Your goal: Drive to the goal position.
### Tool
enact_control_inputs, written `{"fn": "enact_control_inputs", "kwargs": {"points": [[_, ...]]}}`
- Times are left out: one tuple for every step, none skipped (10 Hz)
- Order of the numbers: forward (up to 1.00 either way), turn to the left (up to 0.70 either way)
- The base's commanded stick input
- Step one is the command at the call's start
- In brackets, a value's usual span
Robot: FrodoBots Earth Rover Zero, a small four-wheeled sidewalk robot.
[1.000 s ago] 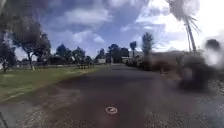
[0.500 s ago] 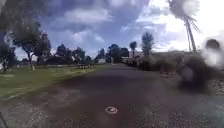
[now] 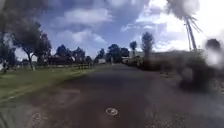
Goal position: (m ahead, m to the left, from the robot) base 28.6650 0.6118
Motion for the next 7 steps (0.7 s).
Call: {"fn": "enact_control_inputs", "kwargs": {"points": [[0.70, 0.00], [0.70, 0.00], [0.70, 0.00], [0.70, 0.00], [0.70, 0.00], [0.70, 0.00], [0.70, 0.00]]}}
